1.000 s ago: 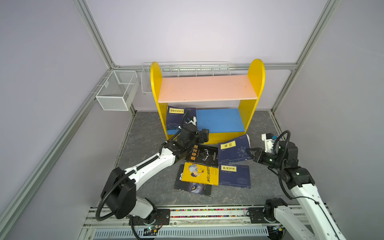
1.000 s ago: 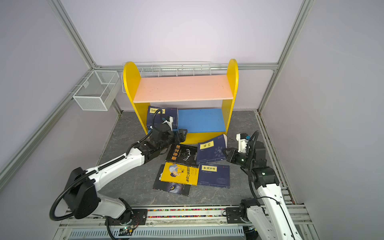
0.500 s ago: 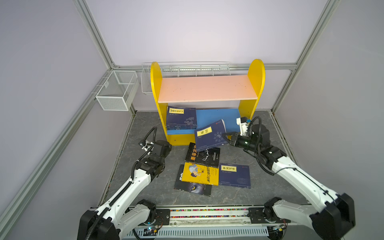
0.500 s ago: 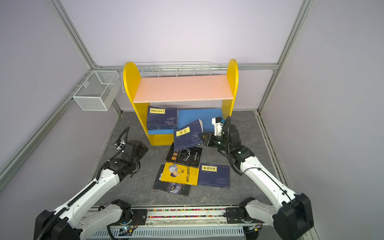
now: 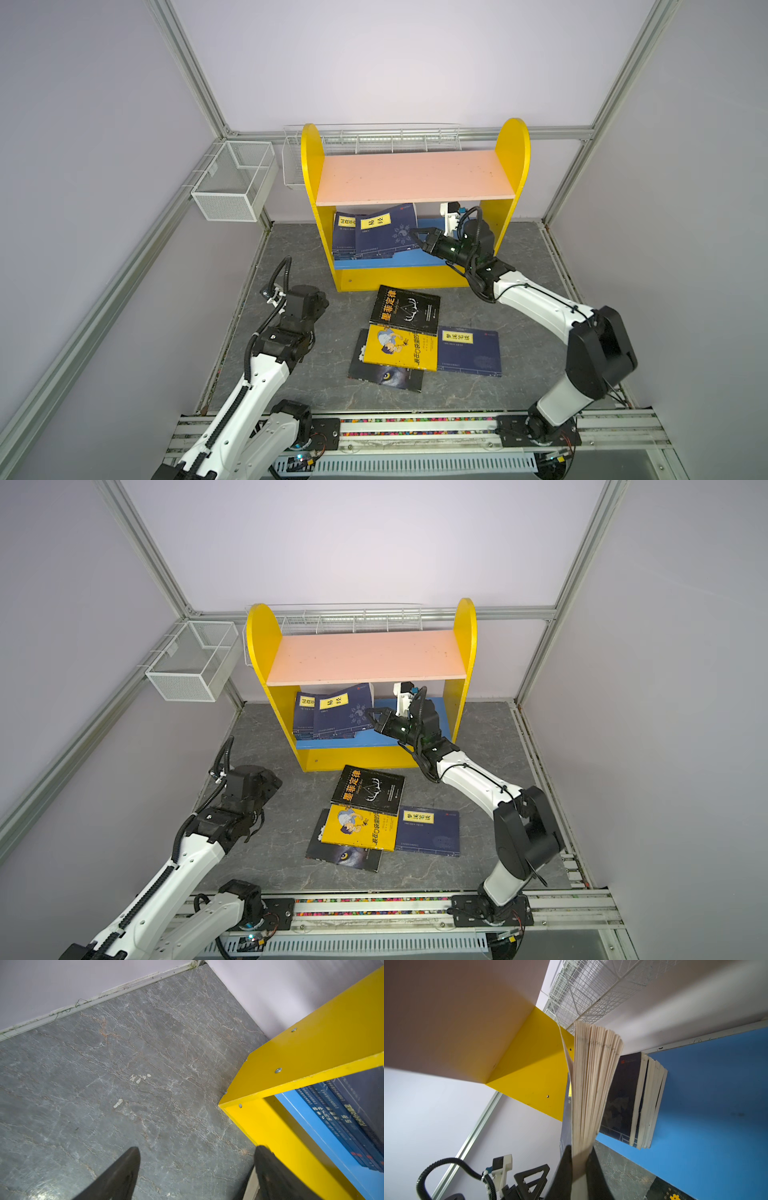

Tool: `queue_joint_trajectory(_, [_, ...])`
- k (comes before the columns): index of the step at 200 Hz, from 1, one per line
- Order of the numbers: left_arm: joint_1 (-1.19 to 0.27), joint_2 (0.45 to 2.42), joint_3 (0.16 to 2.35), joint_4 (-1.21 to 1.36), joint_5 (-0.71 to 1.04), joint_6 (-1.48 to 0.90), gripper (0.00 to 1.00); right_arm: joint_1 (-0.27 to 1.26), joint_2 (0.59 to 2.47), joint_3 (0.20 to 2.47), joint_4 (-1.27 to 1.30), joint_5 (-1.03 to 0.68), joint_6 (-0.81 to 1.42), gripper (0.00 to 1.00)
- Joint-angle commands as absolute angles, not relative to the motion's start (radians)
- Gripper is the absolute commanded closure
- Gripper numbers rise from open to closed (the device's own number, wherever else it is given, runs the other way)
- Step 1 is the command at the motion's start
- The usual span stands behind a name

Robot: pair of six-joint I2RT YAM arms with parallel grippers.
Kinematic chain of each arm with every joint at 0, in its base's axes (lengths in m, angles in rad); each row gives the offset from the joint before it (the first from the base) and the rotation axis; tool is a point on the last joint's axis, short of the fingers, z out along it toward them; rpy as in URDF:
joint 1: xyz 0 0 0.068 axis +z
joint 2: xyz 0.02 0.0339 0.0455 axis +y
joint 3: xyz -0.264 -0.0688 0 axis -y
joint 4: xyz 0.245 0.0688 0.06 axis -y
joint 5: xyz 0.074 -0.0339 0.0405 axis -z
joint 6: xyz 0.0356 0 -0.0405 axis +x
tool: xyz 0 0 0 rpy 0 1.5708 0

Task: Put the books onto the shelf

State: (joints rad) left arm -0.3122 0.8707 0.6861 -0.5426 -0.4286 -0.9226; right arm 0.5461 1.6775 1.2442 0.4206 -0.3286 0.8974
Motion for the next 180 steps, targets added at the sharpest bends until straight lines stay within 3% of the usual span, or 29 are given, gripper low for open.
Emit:
queue_joint_trajectory(1, [-0.306,0.856,0.685,-0.577,-0.408,-0.891,0.13,0.551,1.716,1.297,0.564,-0.313,0.952,0.94])
queue_joint_trajectory(180, [-0.303,0.777,0.682,-0.657,-0.411,-0.831,0.12,0.610,2.093,1.608,0.453,-0.341,1.032,0.93])
